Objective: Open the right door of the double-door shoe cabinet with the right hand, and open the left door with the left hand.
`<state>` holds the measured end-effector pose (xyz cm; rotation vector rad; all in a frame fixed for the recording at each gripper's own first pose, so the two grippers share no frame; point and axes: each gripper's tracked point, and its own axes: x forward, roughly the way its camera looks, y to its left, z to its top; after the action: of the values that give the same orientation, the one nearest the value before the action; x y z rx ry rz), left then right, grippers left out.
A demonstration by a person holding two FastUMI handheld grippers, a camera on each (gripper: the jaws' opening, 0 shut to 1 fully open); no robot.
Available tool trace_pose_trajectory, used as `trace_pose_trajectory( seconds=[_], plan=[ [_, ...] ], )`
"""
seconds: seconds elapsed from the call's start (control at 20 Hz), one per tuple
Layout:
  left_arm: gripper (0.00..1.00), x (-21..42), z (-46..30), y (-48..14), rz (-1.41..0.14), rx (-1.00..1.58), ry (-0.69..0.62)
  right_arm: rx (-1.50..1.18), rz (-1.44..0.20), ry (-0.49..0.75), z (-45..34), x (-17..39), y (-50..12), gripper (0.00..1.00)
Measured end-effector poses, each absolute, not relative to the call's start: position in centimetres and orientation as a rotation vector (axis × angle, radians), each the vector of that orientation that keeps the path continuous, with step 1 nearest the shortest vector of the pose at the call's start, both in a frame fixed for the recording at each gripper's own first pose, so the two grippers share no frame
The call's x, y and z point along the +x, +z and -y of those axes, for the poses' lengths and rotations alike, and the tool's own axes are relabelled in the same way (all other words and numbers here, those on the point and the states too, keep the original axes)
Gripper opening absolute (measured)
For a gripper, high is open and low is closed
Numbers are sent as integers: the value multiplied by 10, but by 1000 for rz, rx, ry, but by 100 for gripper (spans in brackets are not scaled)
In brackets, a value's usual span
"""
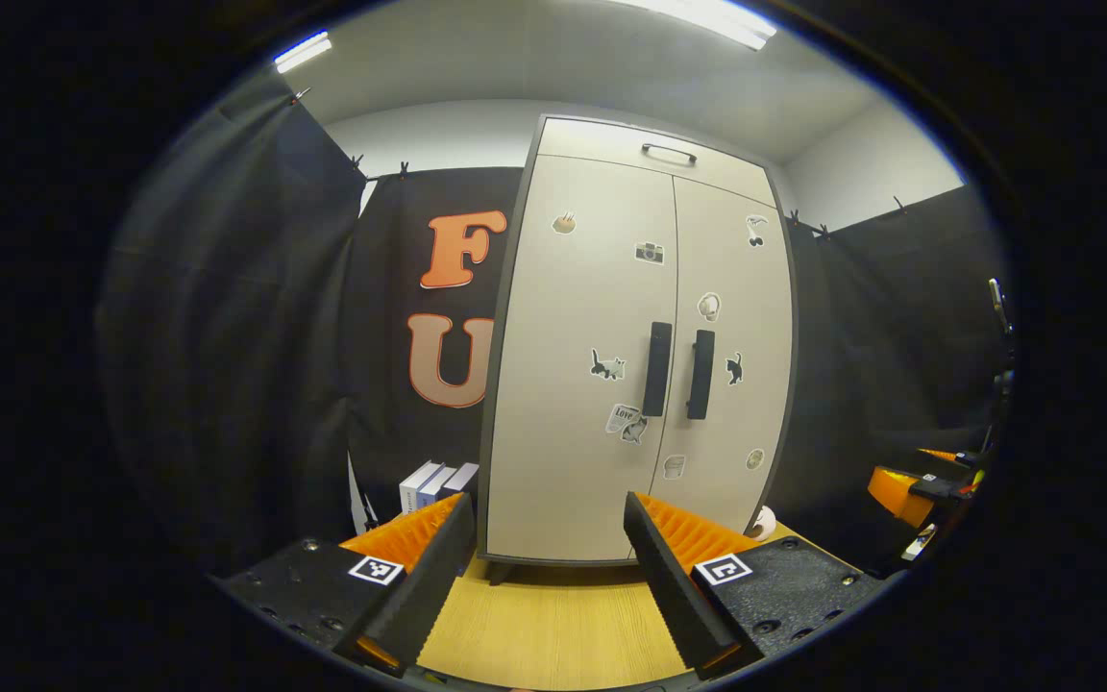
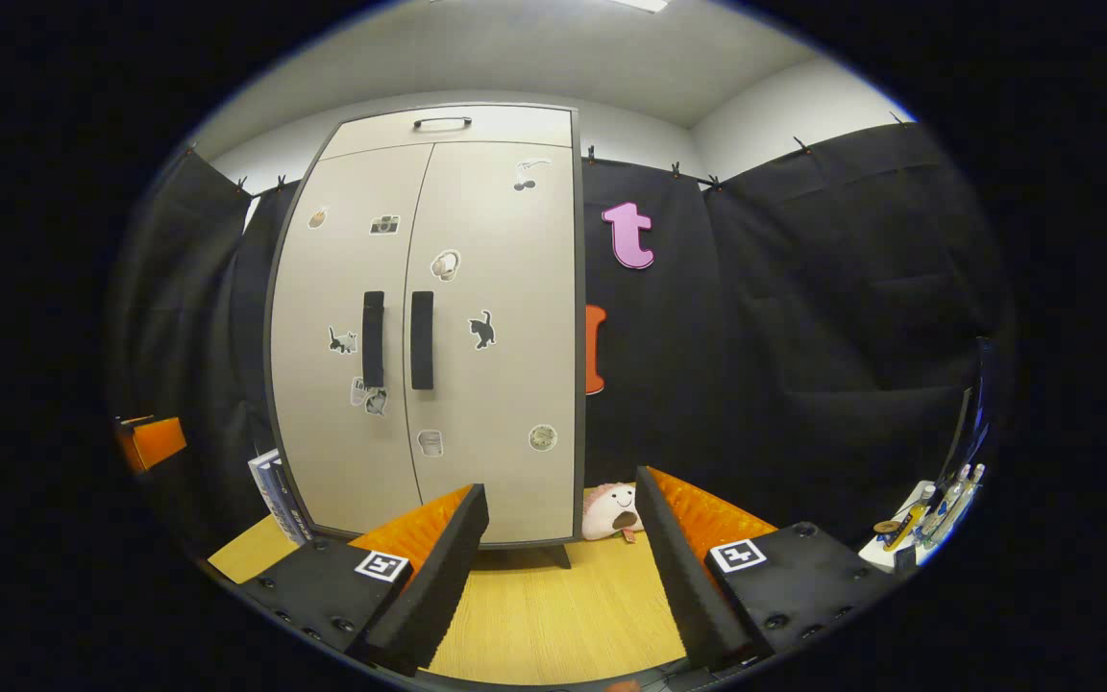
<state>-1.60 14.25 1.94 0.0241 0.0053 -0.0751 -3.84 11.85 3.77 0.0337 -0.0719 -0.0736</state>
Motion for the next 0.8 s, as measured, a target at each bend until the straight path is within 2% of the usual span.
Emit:
trace_pose_trajectory(
  seconds=[0.05,0.1,0.15,0.25,0.3,0.35,0.4,0.45,0.55,0.6,0.65,0.75,0.8],
  plan=[
    [95,-17,-143,19,-6,26,-75,36,62,-60,-123,-32,41,94],
    [95,-18,-143,20,-8,28,-76,40,50,-51,-126,-27,42,98],
    [95,-19,-144,20,-9,30,-75,45,44,-41,-130,-22,45,94],
    [95,-20,-146,22,-2,35,-75,49,45,-19,-139,-13,54,94],
    [95,-22,-146,24,2,39,-74,50,44,-12,-142,-7,57,98],
    [95,-22,-148,25,4,40,-73,53,40,-3,-147,-1,61,94],
    [95,-23,-149,25,4,40,-73,53,37,8,-152,5,65,98],
    [95,-23,-149,25,1,38,-75,49,36,20,-158,11,69,94],
    [95,-24,-152,25,2,27,-71,38,49,38,-170,24,78,94],
    [95,-24,-152,24,-1,24,-69,35,52,45,-175,29,82,98],
    [95,-24,-152,22,-6,21,-69,35,52,55,-181,36,84,98],
    [95,-23,-152,18,-18,21,-70,38,47,64,-191,51,88,98],
    [95,-24,-152,17,-21,23,-69,45,51,67,-195,57,92,94]
  ],
)
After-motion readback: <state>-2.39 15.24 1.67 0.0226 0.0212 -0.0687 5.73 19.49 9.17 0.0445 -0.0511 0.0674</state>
